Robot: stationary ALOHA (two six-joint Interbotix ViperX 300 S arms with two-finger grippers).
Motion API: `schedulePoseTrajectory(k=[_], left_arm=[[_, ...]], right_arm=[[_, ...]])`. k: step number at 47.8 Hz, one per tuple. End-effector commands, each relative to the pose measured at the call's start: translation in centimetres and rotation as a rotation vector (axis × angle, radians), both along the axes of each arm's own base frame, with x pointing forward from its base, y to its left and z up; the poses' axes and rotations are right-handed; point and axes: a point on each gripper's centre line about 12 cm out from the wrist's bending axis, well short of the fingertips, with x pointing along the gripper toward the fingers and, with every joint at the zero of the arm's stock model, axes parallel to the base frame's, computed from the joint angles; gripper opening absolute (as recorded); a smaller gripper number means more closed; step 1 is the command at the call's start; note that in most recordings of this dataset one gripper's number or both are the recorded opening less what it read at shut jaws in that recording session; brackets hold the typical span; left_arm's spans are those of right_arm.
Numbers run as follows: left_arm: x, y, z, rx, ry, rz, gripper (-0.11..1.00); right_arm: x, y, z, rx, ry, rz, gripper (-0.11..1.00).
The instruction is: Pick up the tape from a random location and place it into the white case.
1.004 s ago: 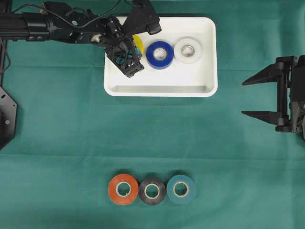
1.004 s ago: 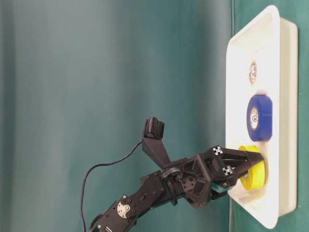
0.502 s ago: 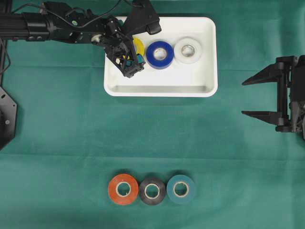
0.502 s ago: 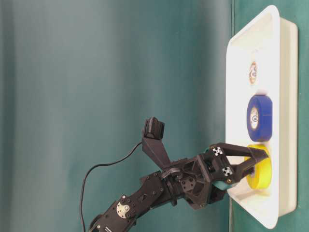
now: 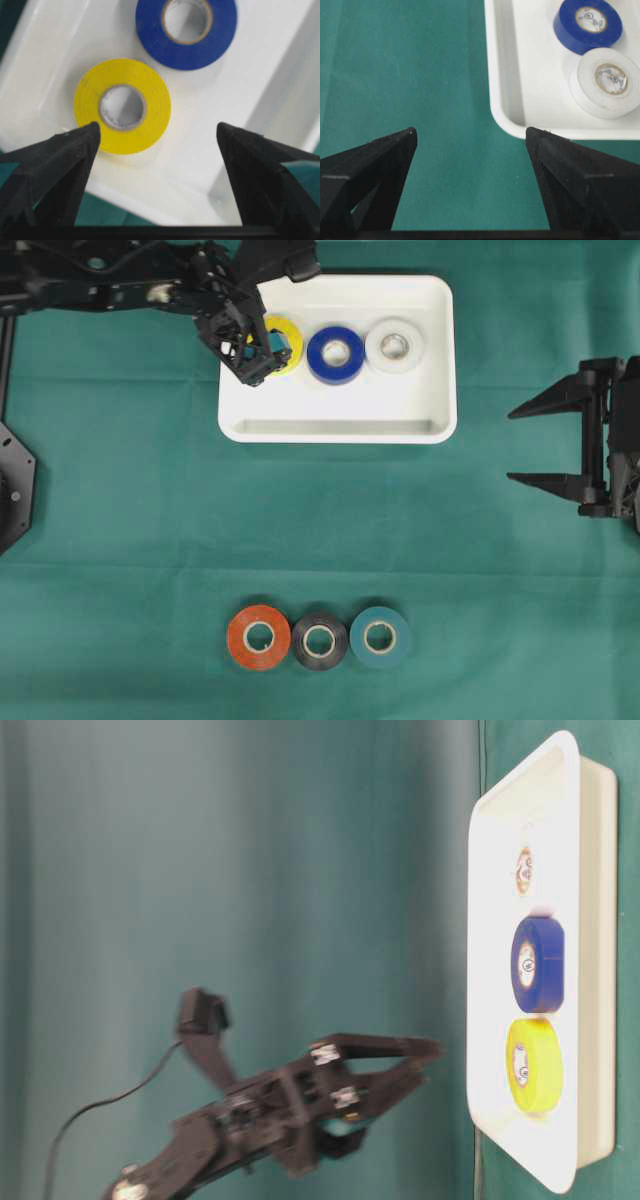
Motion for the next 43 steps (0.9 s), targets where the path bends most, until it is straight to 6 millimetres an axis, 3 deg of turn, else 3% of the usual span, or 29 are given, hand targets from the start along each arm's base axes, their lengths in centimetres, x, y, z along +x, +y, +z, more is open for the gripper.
schedulePoseTrajectory(k=[1,15,29,43], left_arm=[[-0.2,-0.2,3.5,0.030,-0.064,-0.003,0.96],[-1.8,-0.9,7.8,0.059,-0.121,-0.005,0.96],[-2.1,-1.7,7.9,0.058,-0.122,-0.022,0.96],[-0.4,-7.6,7.5,0.041,-0.119,-0.184,0.96]], right_arm=[[0.5,-0.1,1.0,-0.005,-0.027,0.000,0.87],[0.5,-0.1,1.0,-0.003,-0.026,0.000,0.87],[0.5,-0.1,1.0,-0.002,-0.028,-0.001,0.87],[0.6,-0.1,1.1,0.000,-0.029,-0.003,0.87]])
